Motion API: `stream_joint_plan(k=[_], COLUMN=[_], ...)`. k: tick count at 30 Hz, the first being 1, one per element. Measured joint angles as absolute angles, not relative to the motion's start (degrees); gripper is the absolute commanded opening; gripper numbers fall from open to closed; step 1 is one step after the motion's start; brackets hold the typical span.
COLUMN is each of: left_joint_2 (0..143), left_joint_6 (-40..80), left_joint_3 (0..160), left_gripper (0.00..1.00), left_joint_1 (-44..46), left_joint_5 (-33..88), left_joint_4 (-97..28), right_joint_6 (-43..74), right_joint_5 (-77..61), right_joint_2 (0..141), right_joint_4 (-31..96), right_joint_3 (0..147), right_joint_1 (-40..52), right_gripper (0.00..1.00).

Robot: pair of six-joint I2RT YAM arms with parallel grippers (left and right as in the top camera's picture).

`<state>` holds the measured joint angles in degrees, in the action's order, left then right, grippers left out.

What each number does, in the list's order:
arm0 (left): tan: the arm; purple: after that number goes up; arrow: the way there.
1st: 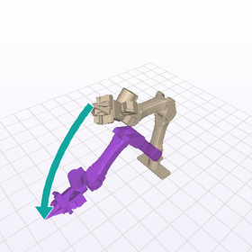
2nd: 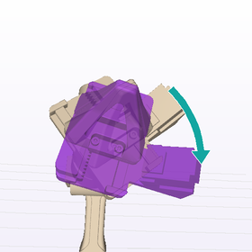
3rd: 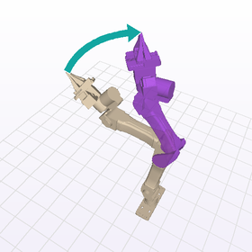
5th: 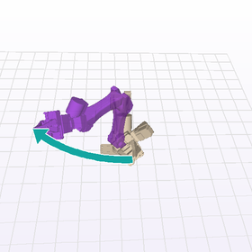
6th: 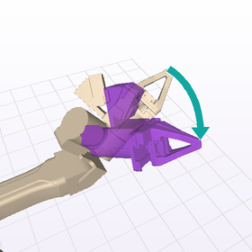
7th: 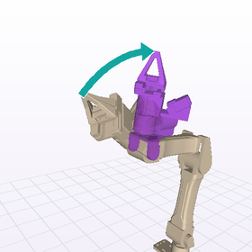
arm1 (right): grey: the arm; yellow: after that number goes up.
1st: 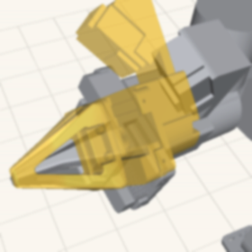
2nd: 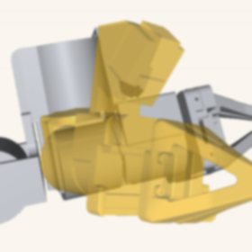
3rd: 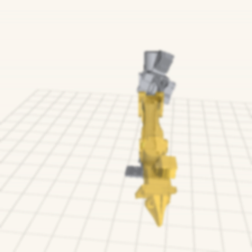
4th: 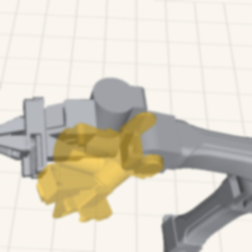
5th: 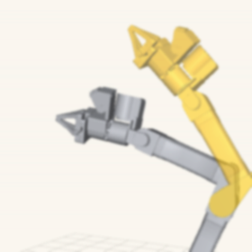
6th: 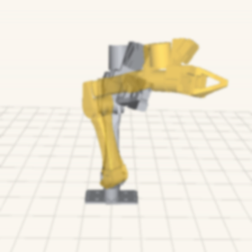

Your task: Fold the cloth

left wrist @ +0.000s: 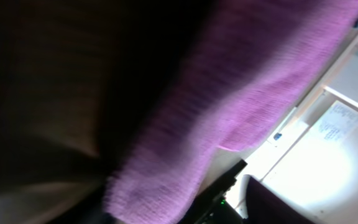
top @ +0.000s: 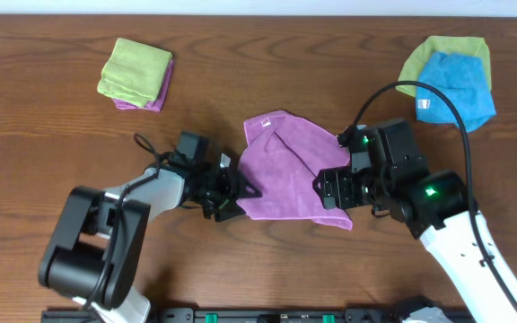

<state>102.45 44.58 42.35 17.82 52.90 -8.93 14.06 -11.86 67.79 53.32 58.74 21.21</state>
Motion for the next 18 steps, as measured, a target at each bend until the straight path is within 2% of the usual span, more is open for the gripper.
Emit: stream_joint_plan(k=[3, 7, 13, 18], left_joint_2=[103.5, 104.2, 103.0, 92.9], left_joint_6=[44.3, 42.6, 39.2, 36.8], left_joint_3=[42.2, 42.0, 41.9, 41.8], left_gripper=[0.06, 0.06, 0.06, 0.06], left_joint_1=[17.8, 17.9, 16.9, 12.5], left_joint_5=[52.4, 51.0, 51.0, 50.6], left_joint_4=[-8.6, -8.3, -8.9, -11.6], right_joint_6=[14.3, 14.6, 14.7, 14.7], right_joint_5=[-12.0, -12.0, -12.0, -12.0], right_joint_2=[67.8, 67.8, 67.7, 67.7], right_joint_4=[53.3, 53.4, 53.6, 53.8], right_joint_3=[58.7, 58.7, 58.7, 58.7], right_joint_1=[21.2, 21.2, 21.2, 21.2], right_gripper=[0.83, 0.87, 0.86, 0.86])
